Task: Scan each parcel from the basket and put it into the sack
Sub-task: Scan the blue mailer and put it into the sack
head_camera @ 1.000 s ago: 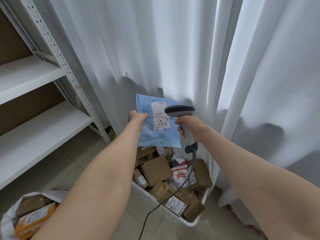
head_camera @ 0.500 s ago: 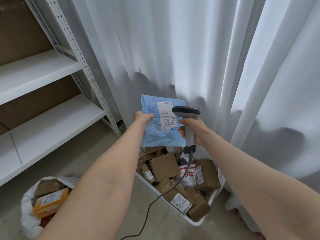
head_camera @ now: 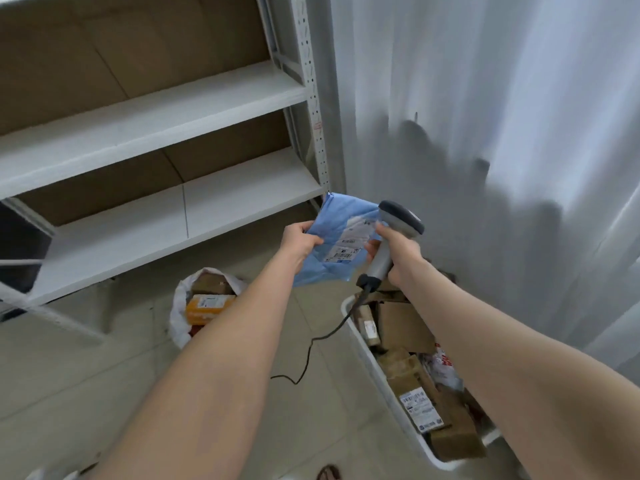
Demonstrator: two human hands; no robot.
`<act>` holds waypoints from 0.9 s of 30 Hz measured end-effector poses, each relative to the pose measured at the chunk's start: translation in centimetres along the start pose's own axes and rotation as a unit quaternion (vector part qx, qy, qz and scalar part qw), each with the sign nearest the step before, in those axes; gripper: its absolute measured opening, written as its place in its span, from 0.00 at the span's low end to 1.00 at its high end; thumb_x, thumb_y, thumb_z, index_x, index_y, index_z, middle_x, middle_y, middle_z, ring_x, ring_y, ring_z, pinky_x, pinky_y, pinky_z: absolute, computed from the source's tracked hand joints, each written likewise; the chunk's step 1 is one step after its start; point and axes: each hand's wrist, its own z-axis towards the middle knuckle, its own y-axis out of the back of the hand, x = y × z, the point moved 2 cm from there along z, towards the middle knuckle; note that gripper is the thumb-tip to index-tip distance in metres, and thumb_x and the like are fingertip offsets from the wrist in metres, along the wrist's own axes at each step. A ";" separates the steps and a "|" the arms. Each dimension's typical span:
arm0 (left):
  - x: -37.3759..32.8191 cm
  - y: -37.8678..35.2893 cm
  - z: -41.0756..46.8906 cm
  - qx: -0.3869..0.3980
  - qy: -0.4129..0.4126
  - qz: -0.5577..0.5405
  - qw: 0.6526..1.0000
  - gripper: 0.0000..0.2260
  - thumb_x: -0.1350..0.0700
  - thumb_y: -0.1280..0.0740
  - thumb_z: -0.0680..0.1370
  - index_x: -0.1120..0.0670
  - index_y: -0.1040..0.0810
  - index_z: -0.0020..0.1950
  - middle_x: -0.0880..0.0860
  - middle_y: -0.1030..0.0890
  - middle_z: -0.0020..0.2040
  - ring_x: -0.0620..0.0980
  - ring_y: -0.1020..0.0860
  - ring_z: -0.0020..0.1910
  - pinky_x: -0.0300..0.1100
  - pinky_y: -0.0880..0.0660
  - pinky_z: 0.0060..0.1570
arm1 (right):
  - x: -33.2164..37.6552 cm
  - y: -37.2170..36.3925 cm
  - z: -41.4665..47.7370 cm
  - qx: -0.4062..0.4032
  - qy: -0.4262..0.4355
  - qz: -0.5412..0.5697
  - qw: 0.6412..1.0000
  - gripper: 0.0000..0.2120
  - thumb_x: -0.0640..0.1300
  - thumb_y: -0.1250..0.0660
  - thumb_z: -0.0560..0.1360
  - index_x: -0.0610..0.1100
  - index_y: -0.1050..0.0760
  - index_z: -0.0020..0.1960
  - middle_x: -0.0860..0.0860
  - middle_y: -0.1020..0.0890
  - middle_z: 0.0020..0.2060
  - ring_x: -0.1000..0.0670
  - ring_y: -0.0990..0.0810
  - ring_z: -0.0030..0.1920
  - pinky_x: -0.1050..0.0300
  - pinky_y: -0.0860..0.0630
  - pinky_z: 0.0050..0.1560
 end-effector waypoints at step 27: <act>14.3 37.0 13.4 -0.083 0.121 0.070 0.987 0.23 0.65 0.39 0.75 0.48 0.27 0.68 0.49 0.32 0.65 0.49 0.30 0.60 0.41 0.33 0.50 | -17.2 -37.8 9.4 0.044 -0.044 -0.243 0.968 0.09 0.33 0.30 0.71 0.36 0.29 0.47 0.46 0.25 0.38 0.42 0.23 0.45 0.52 0.25 0.47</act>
